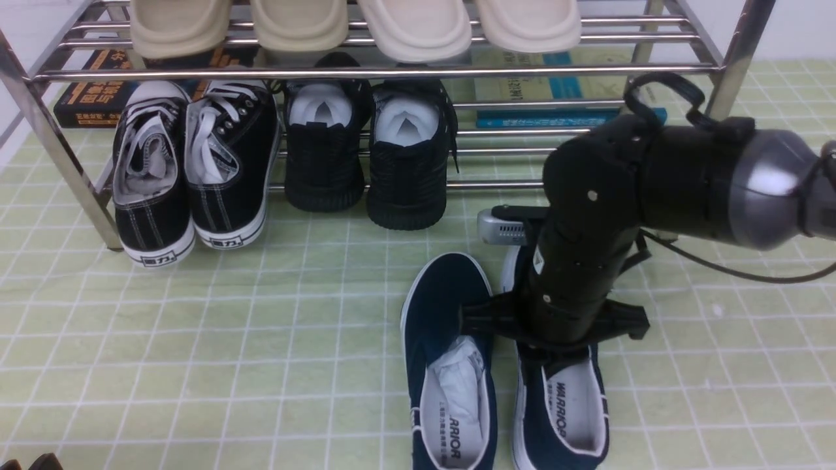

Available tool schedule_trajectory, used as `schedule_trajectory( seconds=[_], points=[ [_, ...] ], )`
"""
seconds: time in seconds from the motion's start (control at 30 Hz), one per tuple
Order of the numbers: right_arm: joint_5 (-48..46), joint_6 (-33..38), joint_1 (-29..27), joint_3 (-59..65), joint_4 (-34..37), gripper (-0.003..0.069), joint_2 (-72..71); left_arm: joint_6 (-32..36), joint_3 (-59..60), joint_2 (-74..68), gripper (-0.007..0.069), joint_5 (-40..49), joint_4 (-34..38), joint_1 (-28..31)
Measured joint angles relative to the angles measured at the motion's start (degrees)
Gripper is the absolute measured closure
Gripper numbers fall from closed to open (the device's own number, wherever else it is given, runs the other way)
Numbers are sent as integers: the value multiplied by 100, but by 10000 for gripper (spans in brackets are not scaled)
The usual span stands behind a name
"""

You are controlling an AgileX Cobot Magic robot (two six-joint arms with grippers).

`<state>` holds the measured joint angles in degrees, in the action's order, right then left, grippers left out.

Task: Take the shoes off the shelf with your hand from the green coffee tablecloth.

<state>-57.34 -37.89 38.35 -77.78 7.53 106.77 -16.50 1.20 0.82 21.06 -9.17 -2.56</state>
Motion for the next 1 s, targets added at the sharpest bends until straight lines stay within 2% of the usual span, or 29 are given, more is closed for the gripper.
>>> schedule_trajectory(
  seconds=[0.13,0.3,0.33,0.37,0.5,0.7,0.73,0.83,0.93,1.0],
  points=[
    [72,0,0,0,13,589,16,0,0,0,383,0,0,0],
    [-375,16,0,-221,83,456,16,0,0,0,383,0,0,0],
    [-375,26,0,-259,83,450,16,0,0,0,383,0,0,0],
    [-697,191,0,-415,90,405,16,0,0,0,383,0,0,0],
    [-1167,854,0,-907,104,351,-100,0,0,0,383,0,0,0],
    [-1260,1976,0,-1428,61,372,-754,0,0,0,383,0,0,0],
    [-1259,1976,0,-1432,61,372,-786,0,0,0,383,0,0,0],
    [-1312,2597,0,-1450,-90,437,-1476,0,0,0,383,0,0,0],
    [-1355,2802,0,-1450,-160,473,-1860,0,0,0,383,0,0,0],
    [-1406,2991,0,-1450,-220,535,-2508,0,0,0,383,0,0,0]
  ],
)
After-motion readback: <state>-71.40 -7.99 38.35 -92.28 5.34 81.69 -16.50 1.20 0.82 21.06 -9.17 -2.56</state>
